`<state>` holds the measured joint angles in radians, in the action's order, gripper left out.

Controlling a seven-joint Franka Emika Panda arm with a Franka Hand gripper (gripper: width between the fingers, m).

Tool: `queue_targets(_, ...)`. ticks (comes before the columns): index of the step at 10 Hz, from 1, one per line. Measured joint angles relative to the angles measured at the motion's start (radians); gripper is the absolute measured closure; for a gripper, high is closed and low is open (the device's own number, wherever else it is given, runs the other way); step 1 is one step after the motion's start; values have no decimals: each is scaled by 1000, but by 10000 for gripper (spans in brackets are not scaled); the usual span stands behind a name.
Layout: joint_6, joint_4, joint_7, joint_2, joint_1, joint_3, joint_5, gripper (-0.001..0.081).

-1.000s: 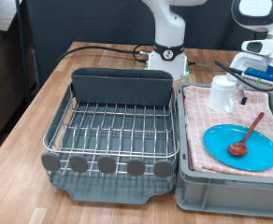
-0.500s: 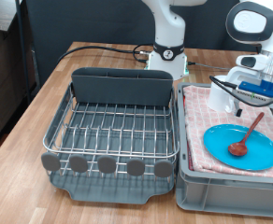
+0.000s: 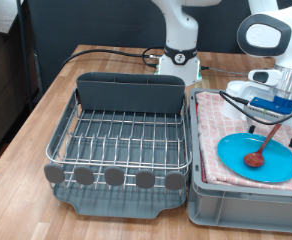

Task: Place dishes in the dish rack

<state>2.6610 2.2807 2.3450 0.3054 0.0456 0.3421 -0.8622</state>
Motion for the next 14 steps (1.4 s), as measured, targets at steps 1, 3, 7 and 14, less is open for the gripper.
queue_targets(1,9,0,9,7,0,-4,-12,3)
queue_targets(3,23,0,22,19,0,-12,-26,3)
queue_targets(7,49,0,62,39,0,-28,-62,3)
queue_targets(14,50,1,90,42,0,-29,-82,579)
